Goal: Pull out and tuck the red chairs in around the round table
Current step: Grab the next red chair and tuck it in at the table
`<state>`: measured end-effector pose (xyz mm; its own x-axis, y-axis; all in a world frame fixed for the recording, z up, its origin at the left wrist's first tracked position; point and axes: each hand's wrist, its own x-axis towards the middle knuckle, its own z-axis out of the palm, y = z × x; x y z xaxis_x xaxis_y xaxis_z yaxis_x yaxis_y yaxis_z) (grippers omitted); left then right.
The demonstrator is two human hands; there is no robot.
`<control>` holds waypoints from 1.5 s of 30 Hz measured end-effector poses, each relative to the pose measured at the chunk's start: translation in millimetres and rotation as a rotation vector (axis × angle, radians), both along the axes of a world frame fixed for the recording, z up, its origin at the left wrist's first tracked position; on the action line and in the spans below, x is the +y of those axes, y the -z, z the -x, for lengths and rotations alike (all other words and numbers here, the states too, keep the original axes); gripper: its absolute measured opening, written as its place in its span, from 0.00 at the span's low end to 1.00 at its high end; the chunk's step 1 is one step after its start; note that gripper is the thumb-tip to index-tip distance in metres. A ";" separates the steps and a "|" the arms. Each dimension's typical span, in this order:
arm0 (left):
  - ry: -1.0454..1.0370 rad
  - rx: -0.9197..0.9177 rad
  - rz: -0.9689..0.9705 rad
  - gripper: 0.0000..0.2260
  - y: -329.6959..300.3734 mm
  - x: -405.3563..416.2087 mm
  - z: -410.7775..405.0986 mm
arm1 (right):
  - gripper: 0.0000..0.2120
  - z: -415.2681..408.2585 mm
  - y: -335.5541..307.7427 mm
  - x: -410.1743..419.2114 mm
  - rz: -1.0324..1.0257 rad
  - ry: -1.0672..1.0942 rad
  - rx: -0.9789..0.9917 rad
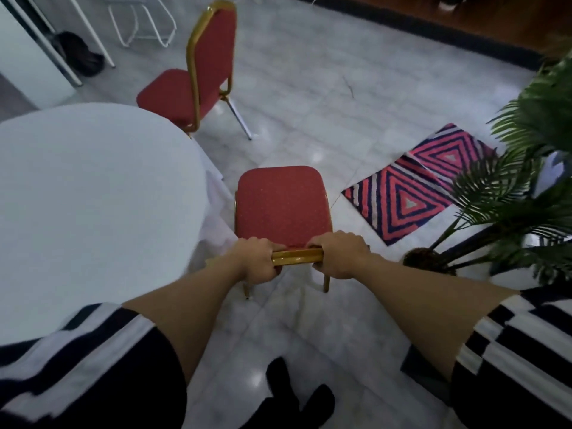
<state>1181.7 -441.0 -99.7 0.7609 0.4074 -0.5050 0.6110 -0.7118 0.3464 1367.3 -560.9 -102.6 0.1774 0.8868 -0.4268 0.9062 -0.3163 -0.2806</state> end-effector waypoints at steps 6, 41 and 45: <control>0.017 -0.031 -0.015 0.16 -3.8 2.6 -4.4 | 0.18 -11.8 7.6 7.0 0.009 -0.057 -0.055; -0.778 -0.016 0.112 0.15 -4.2 -147.0 -105.4 | 0.19 -138.7 12.4 15.5 0.062 -0.801 -0.100; -0.781 0.063 0.058 0.24 -10.5 -149.2 -118.1 | 0.16 -149.8 16.7 22.0 0.045 -0.873 -0.092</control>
